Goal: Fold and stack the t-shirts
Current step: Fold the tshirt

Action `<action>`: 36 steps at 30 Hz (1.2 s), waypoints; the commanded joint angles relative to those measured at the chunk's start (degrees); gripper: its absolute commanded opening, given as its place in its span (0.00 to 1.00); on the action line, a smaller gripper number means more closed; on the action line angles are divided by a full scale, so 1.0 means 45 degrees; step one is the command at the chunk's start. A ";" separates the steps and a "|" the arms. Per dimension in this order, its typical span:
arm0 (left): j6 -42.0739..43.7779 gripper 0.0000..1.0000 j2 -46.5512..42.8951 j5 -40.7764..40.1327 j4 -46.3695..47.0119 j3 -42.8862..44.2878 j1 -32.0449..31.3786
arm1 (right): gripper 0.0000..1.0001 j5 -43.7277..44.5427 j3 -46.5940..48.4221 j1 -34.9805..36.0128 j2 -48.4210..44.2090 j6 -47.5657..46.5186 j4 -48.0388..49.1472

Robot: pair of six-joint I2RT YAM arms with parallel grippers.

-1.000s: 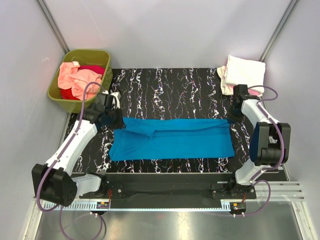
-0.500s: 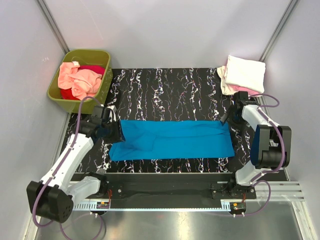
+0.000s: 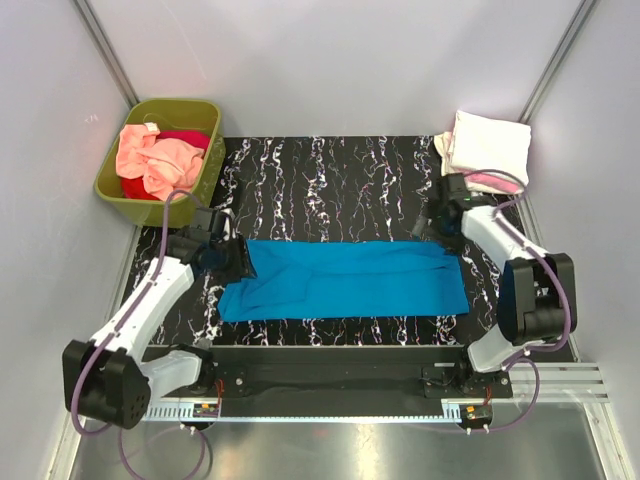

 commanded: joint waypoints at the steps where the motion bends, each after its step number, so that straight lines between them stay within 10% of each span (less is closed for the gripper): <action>1: -0.0420 0.49 0.0788 0.0086 0.1687 -0.0271 0.0039 | 0.86 -0.0637 0.0345 0.0990 0.0619 -0.0410 0.0451; 9: -0.0927 0.43 0.3814 0.0340 0.4187 -0.0798 0.0020 | 0.78 -0.1419 -0.0474 0.1030 0.2164 -0.0683 0.0919; 17: -0.0870 0.39 0.8124 0.0066 0.4699 0.1754 0.0020 | 0.50 -0.3290 -0.1977 0.1653 0.0646 0.0038 0.0375; 23: -0.0616 0.38 1.4150 -0.0499 0.1606 1.0123 0.0039 | 0.58 -0.5866 -0.3522 0.5823 -0.1656 0.2456 -0.0251; 27: -0.1083 0.39 1.8731 0.2654 0.0164 2.0749 -0.0272 | 0.66 -0.7511 -0.0683 0.9971 -0.2853 0.2912 -0.0659; 29: -0.1802 0.79 1.9673 0.5334 0.1794 2.3408 -0.0720 | 0.76 -0.6664 0.0456 1.0152 -0.3379 0.2169 -0.1458; 31: -0.2371 0.99 1.8512 0.5826 0.4754 2.1830 -0.0839 | 0.91 -0.4131 0.1980 0.9938 -0.3499 0.1256 -0.2689; 33: -0.2763 0.99 1.5604 0.5595 0.6487 1.8111 -0.0762 | 0.94 -0.3200 0.2956 0.9392 -0.2977 0.0822 -0.3470; 36: -0.1580 0.99 1.3625 0.4950 0.5485 1.7791 -0.0625 | 0.95 -0.2906 0.3817 0.8297 -0.1589 0.0119 -0.3242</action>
